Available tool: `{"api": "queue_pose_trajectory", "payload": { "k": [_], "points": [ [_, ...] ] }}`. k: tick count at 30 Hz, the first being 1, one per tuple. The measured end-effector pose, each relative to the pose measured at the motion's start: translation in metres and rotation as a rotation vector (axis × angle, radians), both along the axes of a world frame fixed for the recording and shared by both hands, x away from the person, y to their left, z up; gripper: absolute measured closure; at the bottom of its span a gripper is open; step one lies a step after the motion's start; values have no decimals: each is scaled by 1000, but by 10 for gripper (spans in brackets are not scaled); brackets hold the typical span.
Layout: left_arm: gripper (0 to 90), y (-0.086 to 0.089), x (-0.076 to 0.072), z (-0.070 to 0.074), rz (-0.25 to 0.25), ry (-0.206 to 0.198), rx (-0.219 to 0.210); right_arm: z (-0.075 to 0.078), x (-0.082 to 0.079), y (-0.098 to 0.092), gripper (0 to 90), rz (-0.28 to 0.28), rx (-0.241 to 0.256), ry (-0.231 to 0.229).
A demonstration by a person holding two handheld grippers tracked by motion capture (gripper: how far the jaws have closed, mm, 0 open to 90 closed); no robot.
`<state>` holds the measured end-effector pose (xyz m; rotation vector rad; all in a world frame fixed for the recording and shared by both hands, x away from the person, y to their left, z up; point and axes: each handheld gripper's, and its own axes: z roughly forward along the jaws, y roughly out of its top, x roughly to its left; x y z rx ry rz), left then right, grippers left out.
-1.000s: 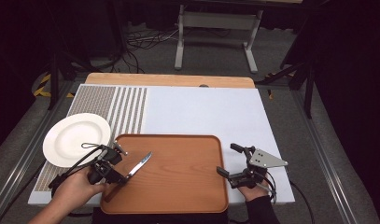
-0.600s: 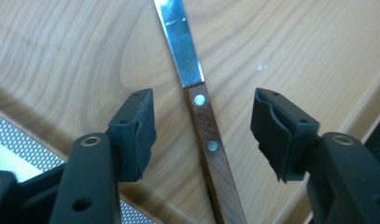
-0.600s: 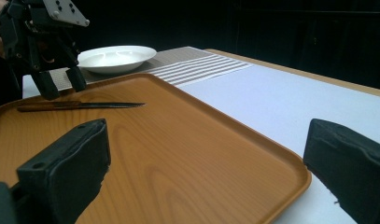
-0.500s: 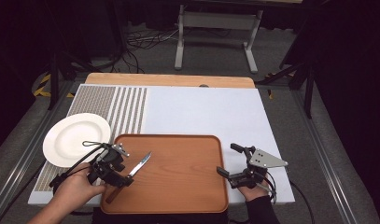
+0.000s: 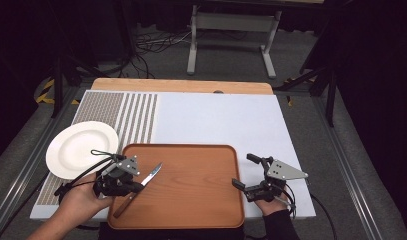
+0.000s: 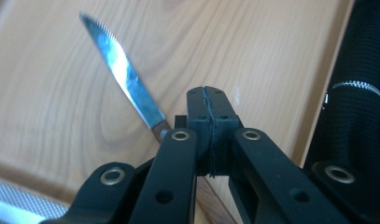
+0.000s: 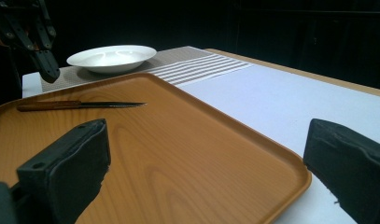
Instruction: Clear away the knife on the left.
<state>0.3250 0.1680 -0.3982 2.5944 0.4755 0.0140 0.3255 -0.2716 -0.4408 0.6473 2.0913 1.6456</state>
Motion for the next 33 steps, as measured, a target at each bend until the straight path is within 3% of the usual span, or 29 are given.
{"api": "queue_pose_trajectory", "payload": {
  "k": [1,2,7,12,14,27,33],
  "points": [
    [900,0,0,0,0,0,0,0,0,0,13,0,0,0],
    [900,-2,1,0,-32,0,8,0,0,0,13,0,1,1],
    [900,-6,3,-1,-58,14,22,0,0,0,13,-1,5,1],
    [900,-14,5,-5,-112,-9,79,0,0,1,13,2,3,1],
    [900,-16,6,-7,-118,-23,92,0,0,0,13,1,6,3],
    [900,-26,17,-20,-134,-12,174,0,0,0,13,1,7,2],
    [900,-28,20,-28,-141,17,198,0,0,0,13,1,3,2]
  ]
}}
